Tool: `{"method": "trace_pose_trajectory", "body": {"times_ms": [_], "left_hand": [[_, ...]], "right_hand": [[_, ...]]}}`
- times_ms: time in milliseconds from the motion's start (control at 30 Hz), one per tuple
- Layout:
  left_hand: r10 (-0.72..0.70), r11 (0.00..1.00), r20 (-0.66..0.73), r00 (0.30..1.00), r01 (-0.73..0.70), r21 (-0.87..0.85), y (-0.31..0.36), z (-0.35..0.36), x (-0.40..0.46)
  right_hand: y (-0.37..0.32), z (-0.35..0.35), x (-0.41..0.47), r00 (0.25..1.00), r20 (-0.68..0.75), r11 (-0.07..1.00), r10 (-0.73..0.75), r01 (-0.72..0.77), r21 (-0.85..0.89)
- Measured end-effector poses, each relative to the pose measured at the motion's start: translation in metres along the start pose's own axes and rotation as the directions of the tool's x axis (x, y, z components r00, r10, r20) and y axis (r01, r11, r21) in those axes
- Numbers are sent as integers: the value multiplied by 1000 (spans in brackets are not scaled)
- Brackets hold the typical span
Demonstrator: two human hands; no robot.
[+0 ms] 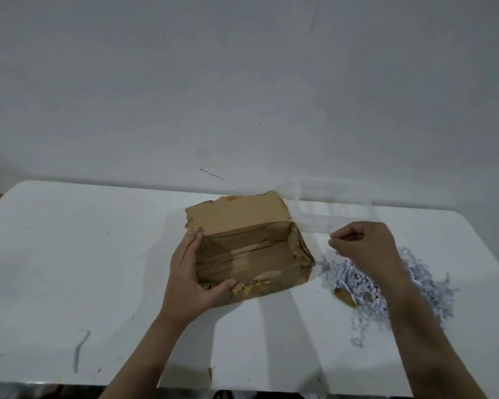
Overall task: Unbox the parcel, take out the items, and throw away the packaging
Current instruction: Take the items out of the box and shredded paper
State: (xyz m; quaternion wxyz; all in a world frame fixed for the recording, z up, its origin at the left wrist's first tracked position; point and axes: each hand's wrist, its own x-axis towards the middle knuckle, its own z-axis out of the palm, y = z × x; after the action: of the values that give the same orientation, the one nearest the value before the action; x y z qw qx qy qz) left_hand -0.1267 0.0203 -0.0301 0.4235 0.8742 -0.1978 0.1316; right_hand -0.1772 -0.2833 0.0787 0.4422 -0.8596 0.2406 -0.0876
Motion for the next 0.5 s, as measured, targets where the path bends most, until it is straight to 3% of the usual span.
{"method": "trace_pose_trajectory", "body": {"times_ms": [133, 333, 500], "left_hand": [[20, 998, -38, 999, -17, 56, 3, 3, -3], [-16, 994, -80, 997, 25, 110, 8, 8, -10], [-91, 987, -53, 994, 97, 125, 8, 7, -11]], "right_hand": [[28, -27, -5, 975, -222, 965, -14, -45, -259], [58, -24, -5, 974, -221, 919, -44, -47, -392], [68, -12, -3, 956, -288, 923, -50, -66, -380]]}}
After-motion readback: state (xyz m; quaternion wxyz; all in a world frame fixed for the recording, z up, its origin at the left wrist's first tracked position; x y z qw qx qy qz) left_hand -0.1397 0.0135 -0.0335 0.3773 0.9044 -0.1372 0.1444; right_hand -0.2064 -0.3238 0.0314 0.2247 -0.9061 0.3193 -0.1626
